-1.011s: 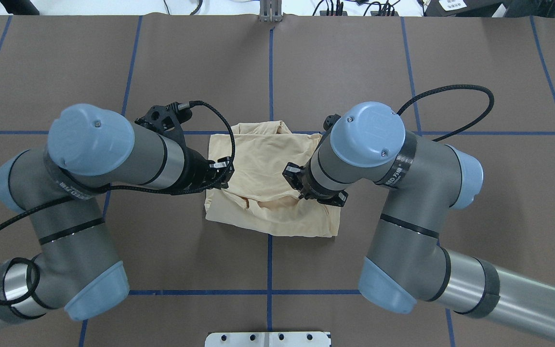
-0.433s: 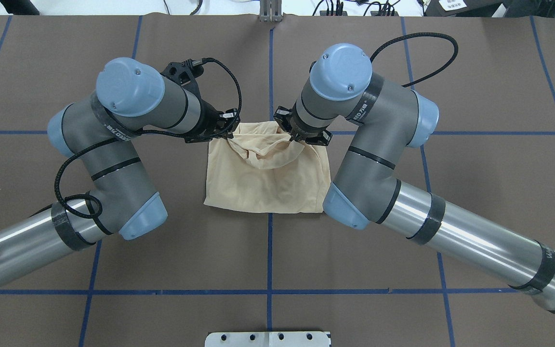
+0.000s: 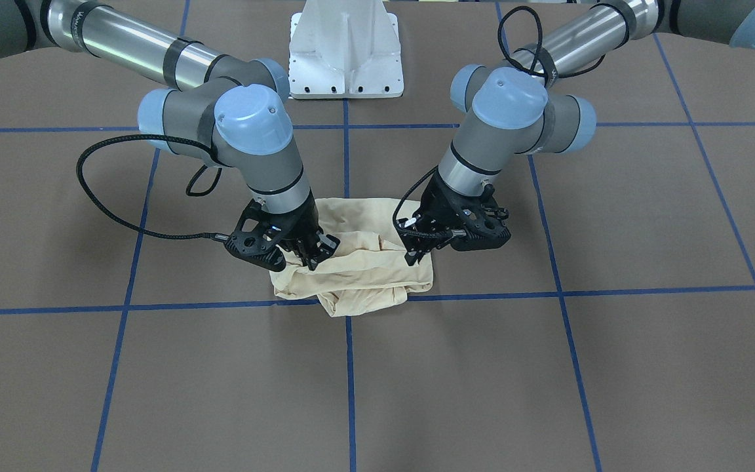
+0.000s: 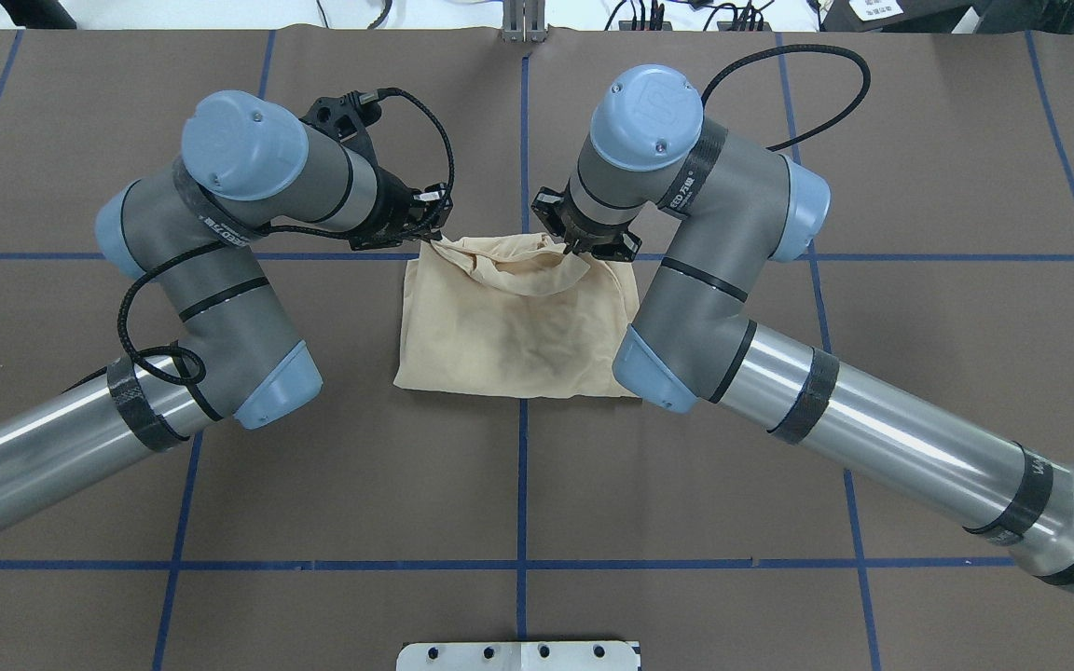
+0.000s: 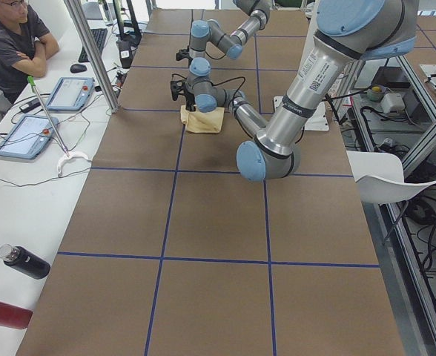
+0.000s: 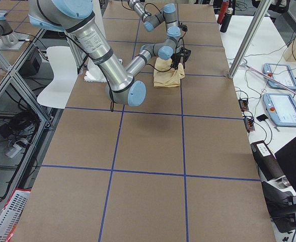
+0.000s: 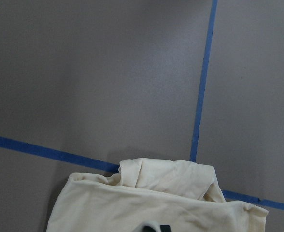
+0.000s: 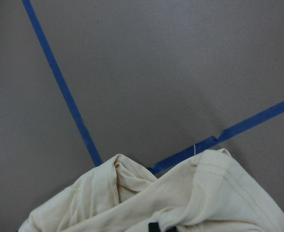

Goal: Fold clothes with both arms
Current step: 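Lay the folded end down and open both grippers, raising them, then press the folded shirt's top with the right gripper while the left arm withdraws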

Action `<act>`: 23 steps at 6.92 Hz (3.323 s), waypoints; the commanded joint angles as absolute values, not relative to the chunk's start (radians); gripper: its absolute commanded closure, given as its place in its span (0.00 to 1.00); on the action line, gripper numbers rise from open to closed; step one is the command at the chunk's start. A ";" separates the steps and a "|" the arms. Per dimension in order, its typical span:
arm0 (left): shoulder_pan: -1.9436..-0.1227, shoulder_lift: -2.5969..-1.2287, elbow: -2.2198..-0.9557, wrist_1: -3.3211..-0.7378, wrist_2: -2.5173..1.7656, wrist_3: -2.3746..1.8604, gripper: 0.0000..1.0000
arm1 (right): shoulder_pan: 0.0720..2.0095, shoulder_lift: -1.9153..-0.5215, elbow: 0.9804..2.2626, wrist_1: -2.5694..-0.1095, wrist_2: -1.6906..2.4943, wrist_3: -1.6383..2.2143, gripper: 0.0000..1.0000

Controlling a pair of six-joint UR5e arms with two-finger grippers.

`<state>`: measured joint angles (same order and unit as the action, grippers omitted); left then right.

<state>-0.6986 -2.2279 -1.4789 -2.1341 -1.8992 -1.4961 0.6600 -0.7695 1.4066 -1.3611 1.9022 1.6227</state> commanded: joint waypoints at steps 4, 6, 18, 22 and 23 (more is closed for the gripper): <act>-0.701 -2.235 -1.387 -2.235 -1.899 -1.502 1.00 | 0.658 -0.729 1.293 -1.267 1.901 1.632 1.00; -0.700 -2.241 -1.390 -2.235 -1.899 -1.503 1.00 | 0.658 -0.722 1.269 -1.266 1.901 1.629 1.00; -0.825 -2.128 -1.466 -2.206 -1.970 -1.336 0.00 | 0.692 -0.724 1.262 -1.200 1.957 1.445 0.00; -0.879 -2.089 -1.488 -2.166 -1.993 -1.253 0.00 | 0.557 -0.713 1.360 -1.351 1.907 1.387 0.00; -0.885 -2.088 -1.489 -2.166 -1.994 -1.253 0.00 | 0.522 -0.710 1.345 -1.354 1.840 1.299 0.00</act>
